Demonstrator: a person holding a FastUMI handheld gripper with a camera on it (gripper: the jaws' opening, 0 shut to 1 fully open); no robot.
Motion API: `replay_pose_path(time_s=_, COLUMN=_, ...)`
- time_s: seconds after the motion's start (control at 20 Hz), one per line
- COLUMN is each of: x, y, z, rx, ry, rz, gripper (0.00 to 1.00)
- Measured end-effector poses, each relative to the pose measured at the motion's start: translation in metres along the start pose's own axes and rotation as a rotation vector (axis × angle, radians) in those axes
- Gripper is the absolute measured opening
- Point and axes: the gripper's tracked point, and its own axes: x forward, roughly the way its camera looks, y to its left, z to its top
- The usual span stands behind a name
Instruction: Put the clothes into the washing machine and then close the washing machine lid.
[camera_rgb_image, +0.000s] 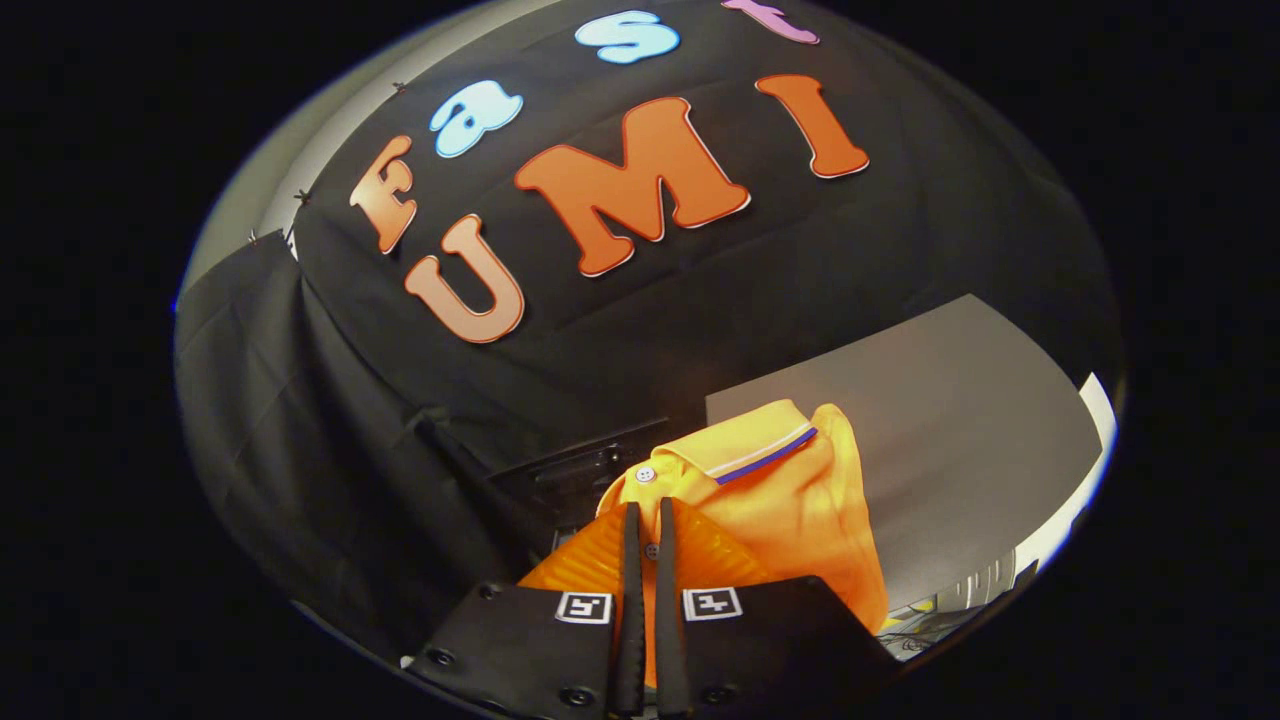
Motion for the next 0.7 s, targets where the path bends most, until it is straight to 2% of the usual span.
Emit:
replay_pose_path(time_s=0.35, x=0.028, y=0.080, z=-0.033, rx=-0.058, ry=0.052, rz=0.077, gripper=0.12)
replay_pose_path(time_s=0.7, x=0.095, y=0.112, z=-0.080, rx=-0.045, ry=0.161, rz=0.140, gripper=0.12)
